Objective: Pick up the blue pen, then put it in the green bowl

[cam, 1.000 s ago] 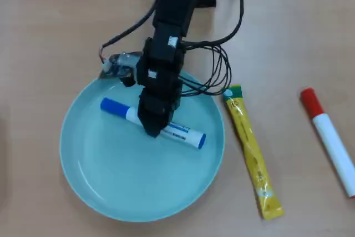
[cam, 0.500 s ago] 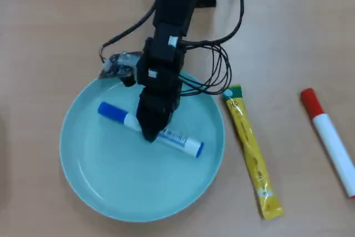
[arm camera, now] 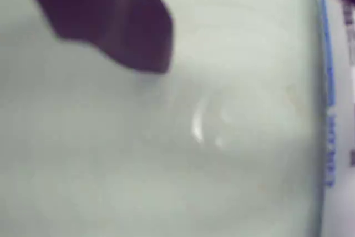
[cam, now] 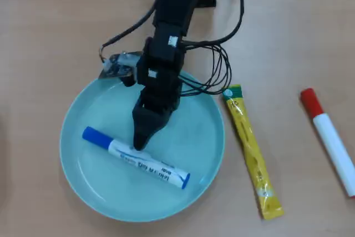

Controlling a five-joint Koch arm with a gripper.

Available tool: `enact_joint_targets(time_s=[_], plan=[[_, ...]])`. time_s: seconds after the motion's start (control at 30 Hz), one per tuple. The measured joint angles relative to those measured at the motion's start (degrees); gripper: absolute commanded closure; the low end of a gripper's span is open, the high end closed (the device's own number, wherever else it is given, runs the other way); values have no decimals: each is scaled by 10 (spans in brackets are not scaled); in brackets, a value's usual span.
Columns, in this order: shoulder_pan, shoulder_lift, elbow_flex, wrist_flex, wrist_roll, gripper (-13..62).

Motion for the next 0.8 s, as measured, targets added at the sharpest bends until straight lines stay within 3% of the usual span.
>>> enact_joint_targets(time_s=[0.37, 0.67, 0.8], plan=[[-18, 8, -1, 53, 49, -73], [-98, 140, 8, 167, 61, -73], [-111, 197, 79, 178, 61, -71]])
